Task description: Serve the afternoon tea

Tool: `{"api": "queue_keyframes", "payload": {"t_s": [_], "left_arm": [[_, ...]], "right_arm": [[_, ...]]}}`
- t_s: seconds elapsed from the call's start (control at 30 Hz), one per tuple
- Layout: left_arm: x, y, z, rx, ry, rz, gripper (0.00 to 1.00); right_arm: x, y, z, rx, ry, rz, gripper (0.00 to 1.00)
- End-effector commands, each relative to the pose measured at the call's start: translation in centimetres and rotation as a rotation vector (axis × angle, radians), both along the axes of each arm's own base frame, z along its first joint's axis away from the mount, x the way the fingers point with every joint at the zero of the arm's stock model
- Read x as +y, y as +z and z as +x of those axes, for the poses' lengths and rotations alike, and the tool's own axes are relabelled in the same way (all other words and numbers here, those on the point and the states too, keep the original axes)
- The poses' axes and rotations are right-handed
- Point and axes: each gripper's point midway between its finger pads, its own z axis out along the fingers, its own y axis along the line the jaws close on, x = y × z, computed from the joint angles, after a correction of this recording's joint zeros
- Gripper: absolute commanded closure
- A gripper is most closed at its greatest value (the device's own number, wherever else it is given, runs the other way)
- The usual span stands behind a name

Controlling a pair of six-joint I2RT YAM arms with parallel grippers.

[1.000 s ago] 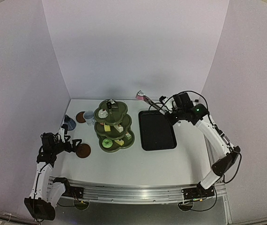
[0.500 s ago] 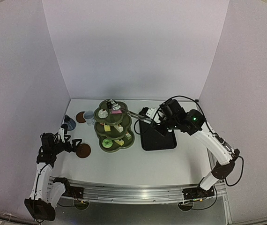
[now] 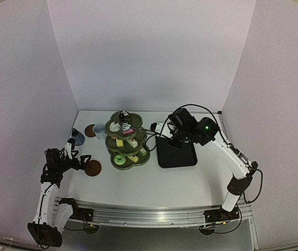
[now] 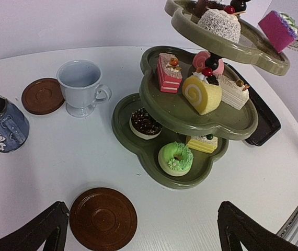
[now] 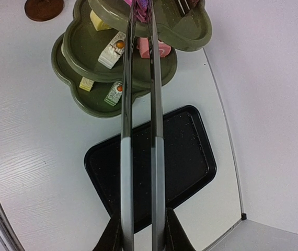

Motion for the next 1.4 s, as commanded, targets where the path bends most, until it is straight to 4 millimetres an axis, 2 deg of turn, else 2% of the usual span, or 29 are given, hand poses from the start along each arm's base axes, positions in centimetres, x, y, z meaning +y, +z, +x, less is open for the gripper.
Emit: {"api": "queue_keyframes", "payload": {"t_s": [0.0,0.17,0.53,0.9,1.37], "left_arm": [[0.0,1.8,0.3,-0.06,-0.001,-0.005,0.0],[0.0,1.7,0.2,-0.061,0.0,-0.004,0.0],[0.1,1.7,0.1,-0.064,0.004,0.001,0.0],[0.0,1.7,0.1,-0.065,0.003,0.0,0.0],[0.0,1.6,-0.1,-0.062,-0.002,-0.001,0.0]], "right_arm": [[0.6,1.7,1.4,-0.086,0.016,-0.004,1.0],[1.1,2.2,2.0,-0.111,0.028,-0.009,1.0],[1.2,1.1,3.3,-0.139,0.02,-0.076,1.0],[1.4,1.4,4.0,-0.153,-0.01,-0.064,0.78],[0.1,2.4,4.0,-0.181,-0.056,-0.063,0.72]]}}
